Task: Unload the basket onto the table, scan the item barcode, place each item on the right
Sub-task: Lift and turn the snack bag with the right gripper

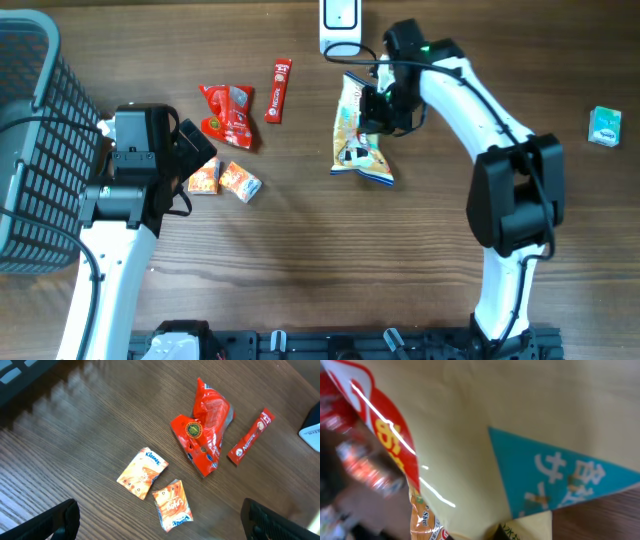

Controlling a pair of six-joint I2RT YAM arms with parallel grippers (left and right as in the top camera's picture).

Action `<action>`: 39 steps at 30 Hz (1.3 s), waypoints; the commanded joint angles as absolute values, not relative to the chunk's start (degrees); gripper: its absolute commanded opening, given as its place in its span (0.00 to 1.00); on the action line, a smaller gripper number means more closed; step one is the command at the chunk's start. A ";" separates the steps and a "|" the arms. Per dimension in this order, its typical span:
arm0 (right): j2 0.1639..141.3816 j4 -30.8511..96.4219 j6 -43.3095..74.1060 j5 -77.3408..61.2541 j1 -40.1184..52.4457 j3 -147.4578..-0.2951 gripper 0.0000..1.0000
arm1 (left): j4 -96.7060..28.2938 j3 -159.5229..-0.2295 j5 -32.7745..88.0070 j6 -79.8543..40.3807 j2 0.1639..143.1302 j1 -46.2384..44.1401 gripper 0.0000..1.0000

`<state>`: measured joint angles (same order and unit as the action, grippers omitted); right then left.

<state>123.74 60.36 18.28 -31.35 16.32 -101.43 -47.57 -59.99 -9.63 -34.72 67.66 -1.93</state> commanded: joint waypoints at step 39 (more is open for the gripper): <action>122.04 60.97 -10.26 -71.59 2.04 -84.12 0.04 | -47.35 -60.31 -10.55 -33.87 67.61 -2.02 1.00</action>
<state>123.72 67.13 -18.55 -73.97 -0.73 -90.00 -47.57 -59.99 -9.63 -34.72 67.66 -1.93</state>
